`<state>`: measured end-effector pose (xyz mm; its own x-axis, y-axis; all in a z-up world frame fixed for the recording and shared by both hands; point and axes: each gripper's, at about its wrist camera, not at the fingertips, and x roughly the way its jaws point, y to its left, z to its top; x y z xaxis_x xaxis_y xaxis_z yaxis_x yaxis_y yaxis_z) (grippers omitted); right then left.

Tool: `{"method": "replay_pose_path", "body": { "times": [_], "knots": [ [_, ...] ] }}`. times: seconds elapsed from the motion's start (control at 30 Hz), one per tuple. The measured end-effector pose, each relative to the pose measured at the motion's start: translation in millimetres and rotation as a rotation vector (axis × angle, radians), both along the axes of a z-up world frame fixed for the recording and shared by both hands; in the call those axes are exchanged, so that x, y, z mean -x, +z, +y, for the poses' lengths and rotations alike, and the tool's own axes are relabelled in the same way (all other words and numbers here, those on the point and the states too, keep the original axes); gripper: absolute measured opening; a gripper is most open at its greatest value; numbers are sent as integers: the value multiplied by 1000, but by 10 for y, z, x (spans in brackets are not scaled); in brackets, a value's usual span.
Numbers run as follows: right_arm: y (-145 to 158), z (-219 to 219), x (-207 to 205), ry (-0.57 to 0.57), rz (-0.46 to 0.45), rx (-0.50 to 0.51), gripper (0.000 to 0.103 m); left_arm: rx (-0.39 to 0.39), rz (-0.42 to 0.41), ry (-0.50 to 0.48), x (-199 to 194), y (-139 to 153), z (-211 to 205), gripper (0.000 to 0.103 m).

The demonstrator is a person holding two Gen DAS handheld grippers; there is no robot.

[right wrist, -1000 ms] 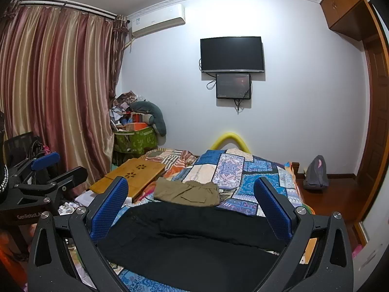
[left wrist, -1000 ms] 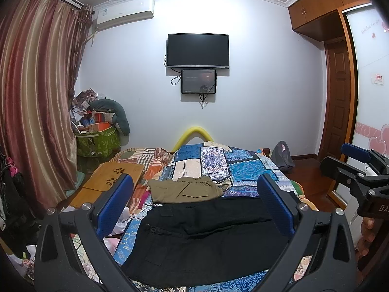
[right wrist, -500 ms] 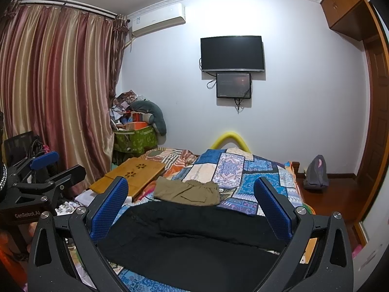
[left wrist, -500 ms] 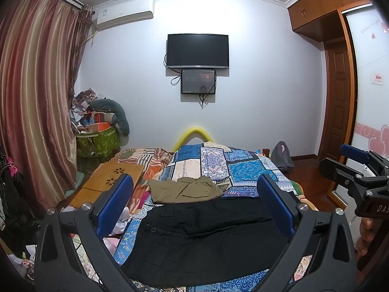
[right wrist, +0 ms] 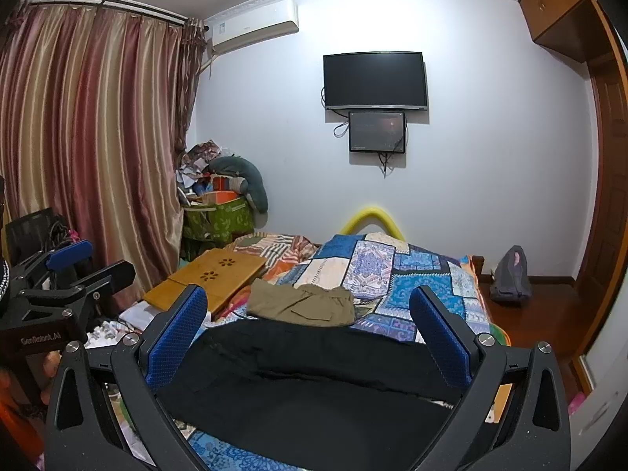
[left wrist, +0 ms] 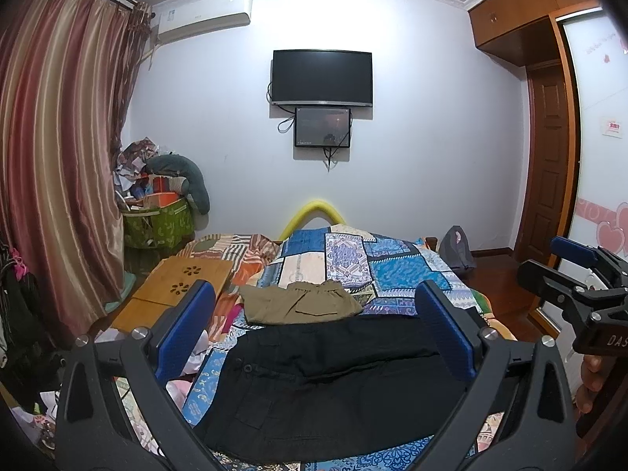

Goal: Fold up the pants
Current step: 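Lower both grippers onto the black trousers' waistband and close them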

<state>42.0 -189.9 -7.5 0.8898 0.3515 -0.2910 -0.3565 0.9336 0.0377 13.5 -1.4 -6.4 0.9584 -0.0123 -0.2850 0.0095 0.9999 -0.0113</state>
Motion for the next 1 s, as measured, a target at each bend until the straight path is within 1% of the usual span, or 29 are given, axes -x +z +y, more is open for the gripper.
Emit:
{"method": "replay_pose_path", "body": {
  "times": [0.17, 0.4, 0.57, 0.7, 0.83, 0.87, 1.0],
  "knots": [
    [-63, -32, -91, -5, 20, 5, 103, 4, 23, 12, -171, -68, 35, 103],
    [-297, -76, -394, -33, 76, 54, 103, 5, 54, 36, -543, -262, 151, 103],
    [-521, -157, -732, -54, 143, 81, 103, 24, 120, 37, -1013, -452, 282, 103],
    [-759, -268, -1094, -91, 199, 127, 103, 32, 152, 36, -1378, -647, 421, 103],
    [-978, -429, -1416, -110, 253, 157, 103, 7, 210, 48, -1836, -858, 585, 103],
    [-992, -448, -1481, -113, 267, 163, 103, -2, 227, 53, -1961, -924, 644, 103],
    [-1160, -601, -1815, -101, 341, 178, 103, -23, 319, 77, -2402, -1185, 854, 103]
  ]
}}
